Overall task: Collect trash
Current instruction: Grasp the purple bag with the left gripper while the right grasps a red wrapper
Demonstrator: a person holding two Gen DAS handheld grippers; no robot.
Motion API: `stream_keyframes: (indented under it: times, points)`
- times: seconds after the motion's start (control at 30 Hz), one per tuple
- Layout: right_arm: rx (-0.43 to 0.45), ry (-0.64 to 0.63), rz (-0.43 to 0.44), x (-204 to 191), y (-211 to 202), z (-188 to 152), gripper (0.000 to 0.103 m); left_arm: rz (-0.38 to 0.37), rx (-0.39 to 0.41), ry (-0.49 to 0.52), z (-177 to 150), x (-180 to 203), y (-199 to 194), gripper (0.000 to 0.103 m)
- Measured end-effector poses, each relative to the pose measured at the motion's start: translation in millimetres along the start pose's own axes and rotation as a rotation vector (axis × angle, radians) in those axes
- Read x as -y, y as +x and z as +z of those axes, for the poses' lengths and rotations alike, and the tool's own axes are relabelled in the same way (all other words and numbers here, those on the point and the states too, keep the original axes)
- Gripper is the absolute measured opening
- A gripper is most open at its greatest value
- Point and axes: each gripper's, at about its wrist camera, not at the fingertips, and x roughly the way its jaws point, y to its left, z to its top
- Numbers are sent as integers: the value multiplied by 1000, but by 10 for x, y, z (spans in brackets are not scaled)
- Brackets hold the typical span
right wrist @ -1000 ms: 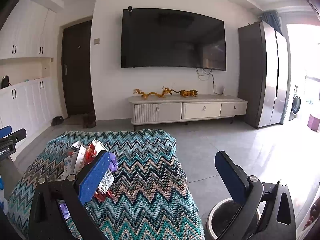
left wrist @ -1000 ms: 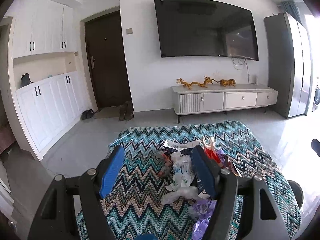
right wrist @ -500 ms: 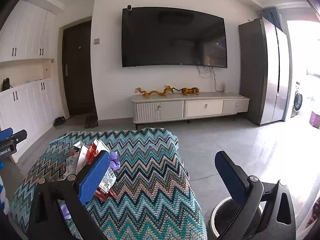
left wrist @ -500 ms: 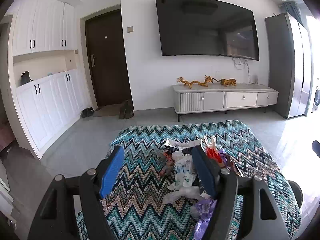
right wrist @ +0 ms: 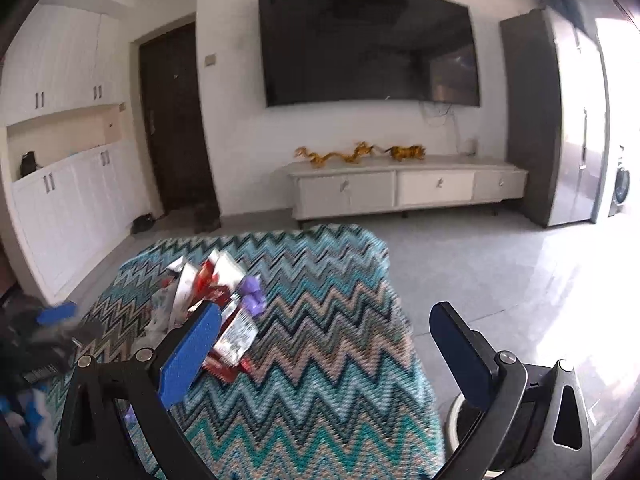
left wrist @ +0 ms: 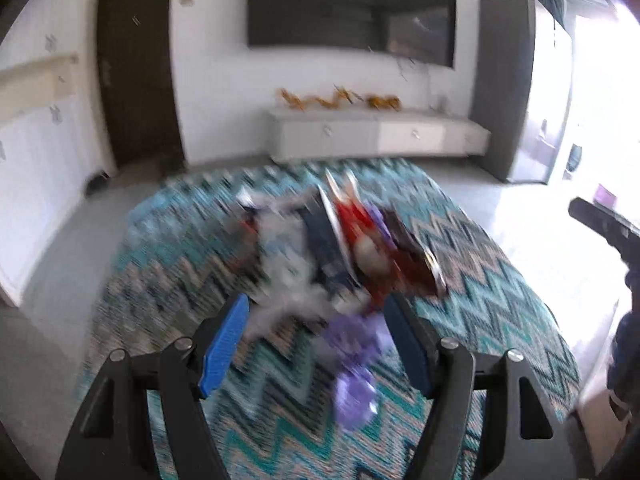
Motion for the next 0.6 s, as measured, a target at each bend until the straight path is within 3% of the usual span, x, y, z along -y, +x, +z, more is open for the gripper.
stream_keyframes:
  times: [0.13, 0.3, 0.6]
  points:
    - [-68, -22, 80, -136, 240, 17, 102, -63, -68, 22, -155, 69, 245, 69]
    - [-138, -38, 171, -340, 578, 19, 102, -86, -140, 13, -252, 39, 504, 68]
    - [-288, -42, 273, -723, 1328, 7, 100, -110, -176, -11, -269, -27, 763, 68]
